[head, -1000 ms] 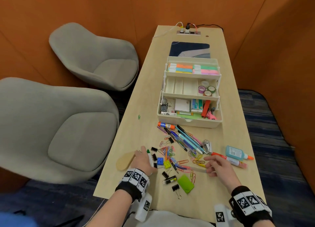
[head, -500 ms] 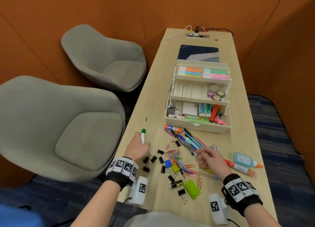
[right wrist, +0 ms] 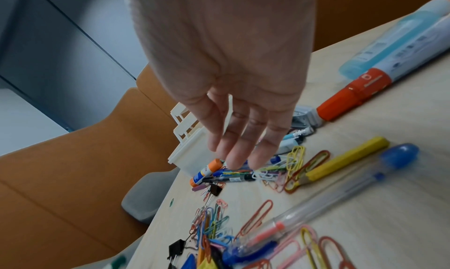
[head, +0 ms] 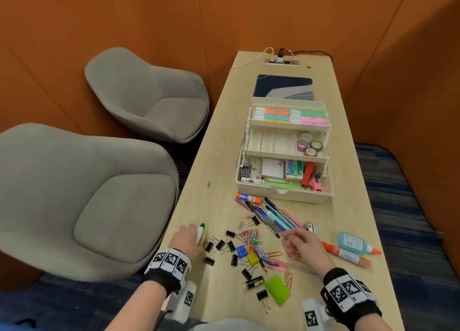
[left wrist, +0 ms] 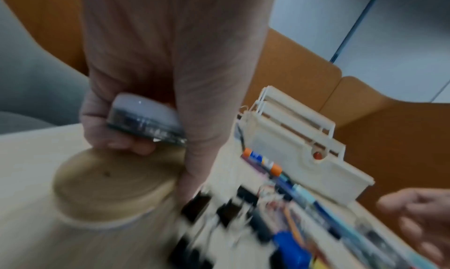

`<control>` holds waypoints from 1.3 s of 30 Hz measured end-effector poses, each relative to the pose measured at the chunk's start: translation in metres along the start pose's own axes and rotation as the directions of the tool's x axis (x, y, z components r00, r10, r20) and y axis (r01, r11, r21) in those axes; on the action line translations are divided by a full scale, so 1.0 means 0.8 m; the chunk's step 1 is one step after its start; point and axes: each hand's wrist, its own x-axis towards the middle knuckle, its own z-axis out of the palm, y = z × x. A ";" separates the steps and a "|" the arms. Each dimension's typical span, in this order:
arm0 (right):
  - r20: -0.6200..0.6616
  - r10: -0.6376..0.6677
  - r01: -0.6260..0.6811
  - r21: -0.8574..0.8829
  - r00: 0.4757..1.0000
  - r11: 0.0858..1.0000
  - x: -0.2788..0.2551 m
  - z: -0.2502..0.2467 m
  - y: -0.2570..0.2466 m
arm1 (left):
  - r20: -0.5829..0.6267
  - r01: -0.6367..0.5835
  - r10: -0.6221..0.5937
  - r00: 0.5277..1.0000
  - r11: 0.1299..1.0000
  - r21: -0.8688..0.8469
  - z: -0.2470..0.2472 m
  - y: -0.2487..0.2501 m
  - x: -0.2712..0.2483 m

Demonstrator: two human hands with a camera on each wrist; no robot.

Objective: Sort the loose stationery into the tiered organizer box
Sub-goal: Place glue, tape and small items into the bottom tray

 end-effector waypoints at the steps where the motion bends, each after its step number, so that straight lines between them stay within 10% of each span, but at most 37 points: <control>1: 0.004 0.003 -0.003 0.017 1.000 1.000 -0.001 -0.001 -0.004 | -0.023 -0.035 0.034 0.999 0.998 -0.048 -0.011 0.009 0.002; 3: 0.035 -0.012 0.011 0.041 0.999 0.999 -0.001 -0.001 -0.017 | -0.033 -0.160 0.157 0.987 0.949 -0.272 -0.038 0.039 0.004; 6: 0.096 -0.080 0.077 0.031 0.992 0.997 -0.006 0.005 -0.053 | 0.011 -0.259 0.379 0.925 0.654 -0.711 -0.075 0.103 -0.001; 10: 0.198 -0.265 0.282 -0.063 0.944 0.957 -0.015 0.015 -0.105 | 0.122 0.007 0.584 0.802 0.195 -0.981 -0.085 0.166 0.004; 15: 0.130 -0.468 0.486 -0.252 0.874 0.837 -0.007 0.014 -0.115 | 0.136 0.242 0.687 0.714 -0.060 -0.968 -0.073 0.182 0.016; 22: 0.181 -0.528 0.558 -0.283 0.830 0.780 -0.003 0.011 -0.111 | 0.120 0.285 0.751 0.649 -0.093 -0.954 -0.067 0.173 0.018; 27: 0.133 -0.355 0.368 -0.090 0.925 0.925 0.012 -0.013 -0.140 | 0.184 0.309 0.782 0.595 -0.011 -0.951 -0.068 0.164 0.020; 31: 0.333 -0.186 0.243 -0.140 0.924 0.960 0.040 -0.016 -0.144 | 0.287 0.348 0.811 0.510 0.111 -0.931 -0.064 0.164 0.017; 39: 0.428 -0.081 -0.033 0.252 0.900 0.967 0.073 -0.003 -0.160 | 0.242 0.412 0.792 0.560 -0.012 -0.911 -0.079 0.167 0.032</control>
